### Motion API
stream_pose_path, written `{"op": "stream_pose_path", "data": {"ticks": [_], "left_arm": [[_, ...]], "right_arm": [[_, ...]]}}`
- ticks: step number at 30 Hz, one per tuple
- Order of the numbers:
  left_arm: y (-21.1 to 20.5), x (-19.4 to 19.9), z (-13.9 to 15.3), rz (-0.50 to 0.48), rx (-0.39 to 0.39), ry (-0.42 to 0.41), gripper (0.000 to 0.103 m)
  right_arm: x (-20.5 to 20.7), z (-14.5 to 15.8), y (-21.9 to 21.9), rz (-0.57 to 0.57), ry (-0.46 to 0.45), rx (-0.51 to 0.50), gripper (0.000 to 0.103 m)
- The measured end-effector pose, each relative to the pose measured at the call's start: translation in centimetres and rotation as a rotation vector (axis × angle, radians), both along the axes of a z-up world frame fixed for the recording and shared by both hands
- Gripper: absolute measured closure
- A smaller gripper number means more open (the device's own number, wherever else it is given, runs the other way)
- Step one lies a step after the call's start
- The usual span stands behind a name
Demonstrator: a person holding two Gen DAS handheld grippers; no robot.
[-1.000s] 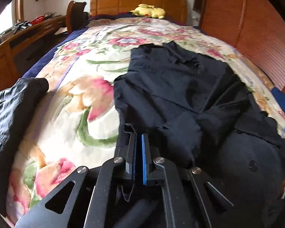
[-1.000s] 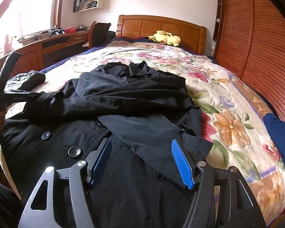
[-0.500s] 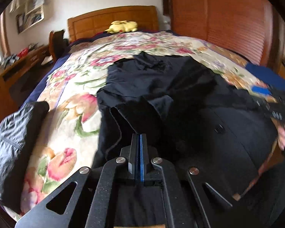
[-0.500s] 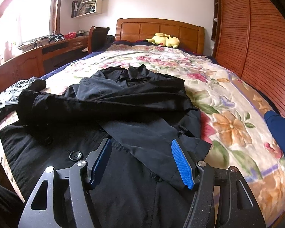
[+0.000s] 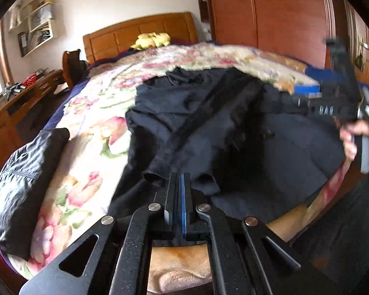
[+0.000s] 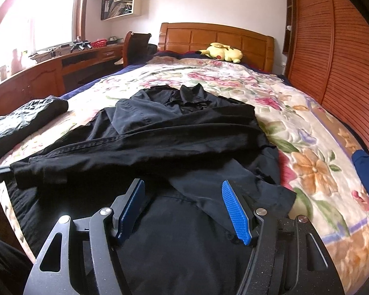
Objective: Fold large clothes
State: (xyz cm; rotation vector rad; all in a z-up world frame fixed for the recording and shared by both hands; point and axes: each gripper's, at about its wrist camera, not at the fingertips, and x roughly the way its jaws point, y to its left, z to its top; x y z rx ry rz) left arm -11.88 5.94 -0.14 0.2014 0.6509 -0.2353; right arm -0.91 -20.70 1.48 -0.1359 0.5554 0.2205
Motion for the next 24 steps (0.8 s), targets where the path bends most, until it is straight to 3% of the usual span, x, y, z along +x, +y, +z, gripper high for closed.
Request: {"op": "stream_pose_path", "data": {"ticks": [3,5,7,10,18,24], "left_arm": [[0.6,0.2,0.9,0.032,-0.018,-0.037,0.09],[0.9,0.5,1.2,0.041,-0.038,-0.045,0.065],[1.0,0.8,1.5,0.04,-0.06,-0.05,0.053],[0.9,1.5,1.6,0.036,-0.079,-0.043,0.027],[1.7,2.8,0.6,0.087,-0.057,-0.007,0.025],[3.6,4.1,0.3,0.112,-0.065,0.047,0.025]], "right_arm": [[0.2,-0.2,0.3,0.004,0.007,-0.009,0.036],[0.4,-0.3,0.4,0.004,0.011,-0.012,0.036],[0.5,-0.3,0.6,0.007,0.012,-0.013,0.036],[0.4,-0.1,0.9,0.021,0.009,-0.004,0.036],[-0.7,0.8,0.2,0.052,-0.008,-0.014,0.027],[-1.8,1.3,-3.8,0.026,0.027,-0.051,0.027]]}}
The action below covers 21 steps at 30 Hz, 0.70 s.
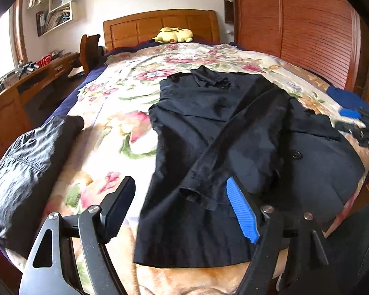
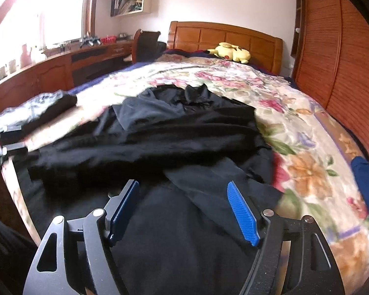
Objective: Fold large clothes
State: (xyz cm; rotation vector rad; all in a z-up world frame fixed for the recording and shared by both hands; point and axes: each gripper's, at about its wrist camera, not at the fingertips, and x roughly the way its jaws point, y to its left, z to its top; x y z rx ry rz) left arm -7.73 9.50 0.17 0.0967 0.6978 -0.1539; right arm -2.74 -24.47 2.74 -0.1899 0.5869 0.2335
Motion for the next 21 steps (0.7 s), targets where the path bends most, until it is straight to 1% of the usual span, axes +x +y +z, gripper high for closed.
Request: {"op": "stream_pose_path", "data": {"ticks": [3,5,7,10,14,15,16,17,19,21], "left_arm": [[0.4,0.2,0.1,-0.022,-0.006,-0.008,0.025],[0.7,0.1,-0.3,-0.03,0.034,-0.017,0.025],[1.2,0.2,-1.1,-0.024,0.047,0.003,0.025],[1.9,0.2,-2.2,-0.016,0.037,0.028,0.025],[2.5,0.0,-3.7,-0.013,0.03,0.052,0.026],[2.6,-0.1,-4.0,-0.015,0.022,0.056,0.028],[2.7,-0.2,-4.2,-0.018,0.015,0.059,0.033],[2.8,-0.3,-4.5,-0.021,0.007,0.067,0.036],[2.8,-0.5,-5.1,-0.028,-0.004,0.077,0.04],[2.7,-0.5,-5.7,-0.03,-0.014,0.084,0.04]], "right_arm": [[-0.3,-0.4,-2.5,-0.026,0.028,-0.036,0.027],[-0.4,-0.8,-4.2,-0.048,0.051,-0.039,0.027],[-0.5,-1.3,-5.7,-0.066,0.074,-0.03,0.027],[-0.7,-2.3,-7.1,-0.079,0.11,-0.003,0.027],[-1.1,-3.7,-7.5,-0.08,0.143,0.006,0.027],[-1.3,-4.1,-7.6,-0.077,0.154,0.006,0.027],[-1.5,-4.6,-7.7,-0.079,0.164,0.001,0.027],[-1.8,-5.0,-7.9,-0.081,0.173,0.001,0.027],[-2.1,-5.6,-8.3,-0.079,0.19,0.022,0.027],[-2.4,-6.0,-8.7,-0.076,0.197,0.044,0.027]]}}
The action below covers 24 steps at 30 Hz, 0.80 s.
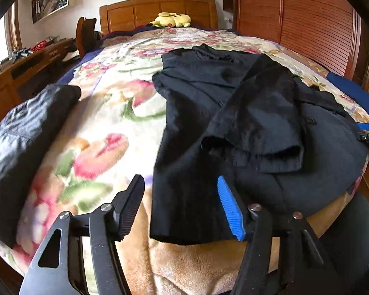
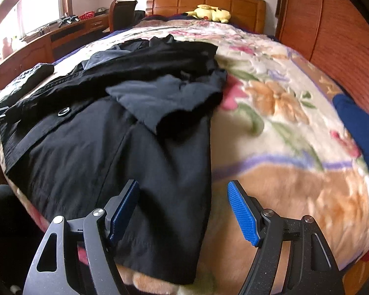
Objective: Fold large clothes
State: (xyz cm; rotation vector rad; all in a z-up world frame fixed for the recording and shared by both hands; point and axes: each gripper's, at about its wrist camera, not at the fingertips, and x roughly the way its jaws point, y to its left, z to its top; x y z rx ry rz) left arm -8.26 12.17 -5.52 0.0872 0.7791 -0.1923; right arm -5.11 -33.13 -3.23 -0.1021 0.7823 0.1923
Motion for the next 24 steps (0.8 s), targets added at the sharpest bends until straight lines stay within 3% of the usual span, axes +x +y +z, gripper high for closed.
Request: {"op": "stream_pose_path", "data": {"ticks": [6,7,8,9,11,13,14,17,24], "left_arm": [[0.3,0.4,-0.3,0.014,-0.055,0.01,0.04],[0.3,0.3,-0.3,0.013,-0.055,0.008,0.041],[0.2,0.3,-0.4,0.008,-0.06,0.008,0.051],[0.1,0.2,-0.4,-0.005,-0.071,0.012,0.055],[-0.2,0.0,-0.2,-0.025,-0.066,0.011,0.075],[-0.7,-0.3,0.4,-0.037,-0.044,0.0,0.091],[-0.9,-0.5,0.7,-0.041,-0.037,-0.007,0.095],[-1.6,-1.5,2.0,-0.041,-0.006,-0.054,0.097],[-2.3,-3.6,5.3,-0.039,0.003,-0.156,0.098]], "right_arm": [[-0.5,-0.3,-0.1,0.033,0.008,0.022,0.029],[-0.6,-0.4,0.0,0.041,0.008,0.024,0.031],[-0.6,-0.5,0.0,0.043,0.008,0.026,0.032],[-0.5,-0.6,0.0,0.05,0.01,0.034,0.038],[-0.7,-0.4,0.0,0.074,0.009,0.055,0.054],[-0.9,-0.2,0.1,0.09,0.0,0.065,0.086],[-0.9,0.0,0.2,0.099,-0.005,0.069,0.092],[-1.5,0.6,0.5,0.109,-0.053,0.033,0.096],[-3.4,4.2,0.0,0.099,-0.197,0.054,0.097]]}}
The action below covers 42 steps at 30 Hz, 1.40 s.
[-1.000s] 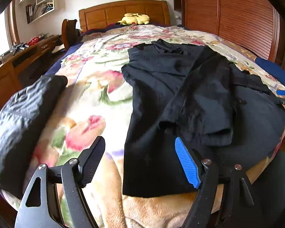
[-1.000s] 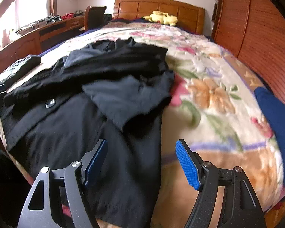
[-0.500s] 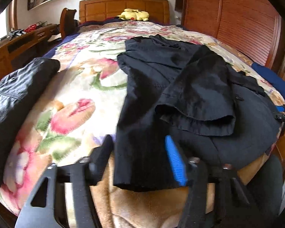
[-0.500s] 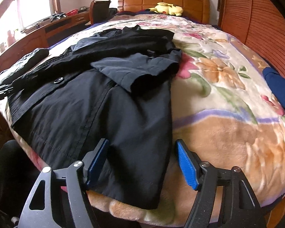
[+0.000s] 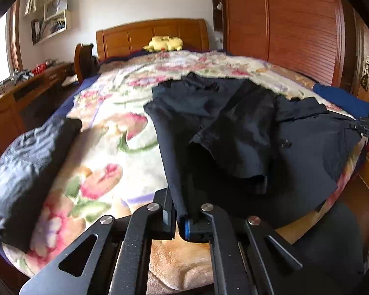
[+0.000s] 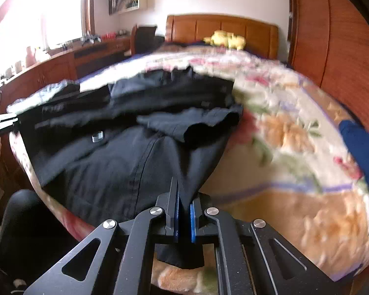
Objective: Fold large clothes
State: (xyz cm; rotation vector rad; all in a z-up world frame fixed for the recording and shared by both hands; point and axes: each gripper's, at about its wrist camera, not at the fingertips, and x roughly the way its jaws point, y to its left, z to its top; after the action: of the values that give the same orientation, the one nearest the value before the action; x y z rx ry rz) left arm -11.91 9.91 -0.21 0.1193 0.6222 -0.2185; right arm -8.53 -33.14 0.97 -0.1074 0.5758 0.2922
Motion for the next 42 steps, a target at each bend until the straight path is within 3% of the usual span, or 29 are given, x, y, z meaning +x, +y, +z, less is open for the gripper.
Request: {"op": "stream_pose_path", "data": {"ticks": [18,25,30,38,42], "left_arm": [[0.6,-7.2,11.9,-0.043,-0.052,-0.304,0.098],[1.5,-8.9,14.8,-0.041,-0.074,-0.384,0.098],[1.4,-6.9,14.2,-0.028,-0.059,-0.379,0.098],[1.5,-0.1,9.0,0.012,-0.059,-0.264,0.098],[1.9,3.7,7.8,0.045,-0.055,-0.236,0.098]], "right_arm": [[-8.0,10.2,-1.7,0.044,-0.259,0.04,0.098],[-11.6,12.0,-2.7,0.072,-0.349,0.026,0.098],[-10.5,11.0,-2.3,0.071,-0.337,-0.009,0.098],[-2.9,6.2,-1.4,0.053,-0.209,-0.061,0.098],[1.2,5.1,-1.3,0.04,-0.175,-0.071,0.098]]}}
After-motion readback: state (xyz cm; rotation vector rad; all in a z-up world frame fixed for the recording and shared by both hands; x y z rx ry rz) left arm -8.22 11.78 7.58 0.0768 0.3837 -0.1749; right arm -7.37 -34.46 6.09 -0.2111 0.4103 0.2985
